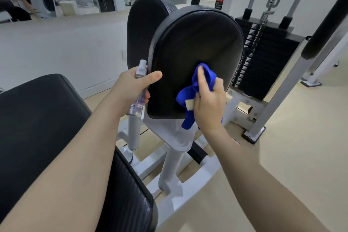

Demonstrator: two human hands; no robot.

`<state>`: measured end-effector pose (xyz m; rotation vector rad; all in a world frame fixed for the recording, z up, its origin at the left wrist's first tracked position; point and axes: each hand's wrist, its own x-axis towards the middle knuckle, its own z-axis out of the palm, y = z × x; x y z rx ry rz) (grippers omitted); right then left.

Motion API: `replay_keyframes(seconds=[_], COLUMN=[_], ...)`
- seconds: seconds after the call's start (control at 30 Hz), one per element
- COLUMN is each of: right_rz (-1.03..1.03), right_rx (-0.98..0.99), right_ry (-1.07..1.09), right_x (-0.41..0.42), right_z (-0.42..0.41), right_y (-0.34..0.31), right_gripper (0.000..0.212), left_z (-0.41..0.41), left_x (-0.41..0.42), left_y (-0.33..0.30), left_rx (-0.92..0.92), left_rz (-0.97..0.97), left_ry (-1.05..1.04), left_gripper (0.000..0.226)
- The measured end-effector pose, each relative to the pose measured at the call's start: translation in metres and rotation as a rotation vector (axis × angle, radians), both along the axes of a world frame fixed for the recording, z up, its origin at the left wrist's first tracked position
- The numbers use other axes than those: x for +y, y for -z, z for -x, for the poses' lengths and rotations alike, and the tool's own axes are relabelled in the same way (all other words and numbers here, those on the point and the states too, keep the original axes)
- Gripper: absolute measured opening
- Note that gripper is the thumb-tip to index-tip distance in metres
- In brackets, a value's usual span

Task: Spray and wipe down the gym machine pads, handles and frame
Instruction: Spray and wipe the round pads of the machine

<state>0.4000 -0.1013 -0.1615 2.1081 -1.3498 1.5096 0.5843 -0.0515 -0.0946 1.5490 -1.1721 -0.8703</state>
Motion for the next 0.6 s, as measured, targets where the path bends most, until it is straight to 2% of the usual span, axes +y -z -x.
replay_keyframes(seconds=[0.07, 0.1, 0.17, 0.2, 0.33, 0.47, 0.53, 0.6], right_rz=[-0.010, 0.055, 0.162, 0.175, 0.096, -0.097, -0.061, 0.064], right_rx=[-0.077, -0.118, -0.080, -0.066, -0.192, -0.033, 0.019, -0.021], right_ry=[-0.030, 0.021, 0.133, 0.133, 0.107, 0.059, 0.053, 0.113], right_x=[-0.009, -0.016, -0.034, -0.043, -0.037, -0.009, -0.012, -0.026], right_z=[0.014, 0.026, 0.049, 0.057, 0.053, 0.046, 0.050, 0.054], right_y=[-0.015, -0.029, -0.054, -0.058, -0.022, 0.037, 0.024, -0.011], right_gripper=[0.012, 0.012, 0.039, 0.046, 0.048, 0.049, 0.051, 0.052], left_z=[-0.001, 0.000, 0.001, 0.001, 0.006, 0.005, 0.004, 0.005], left_x=[0.001, 0.001, 0.000, -0.001, 0.001, 0.004, 0.004, 0.002], left_y=[0.001, 0.001, -0.001, -0.001, -0.001, -0.004, -0.007, -0.009], left_rx=[-0.007, -0.013, -0.016, -0.024, -0.064, -0.079, -0.098, -0.112], left_rz=[-0.002, -0.008, -0.012, -0.016, -0.020, -0.030, -0.042, -0.054], left_ry=[-0.013, -0.010, 0.001, 0.003, -0.001, -0.018, -0.008, 0.005], left_gripper=[0.035, 0.036, 0.034, 0.032, 0.032, 0.034, 0.027, 0.024])
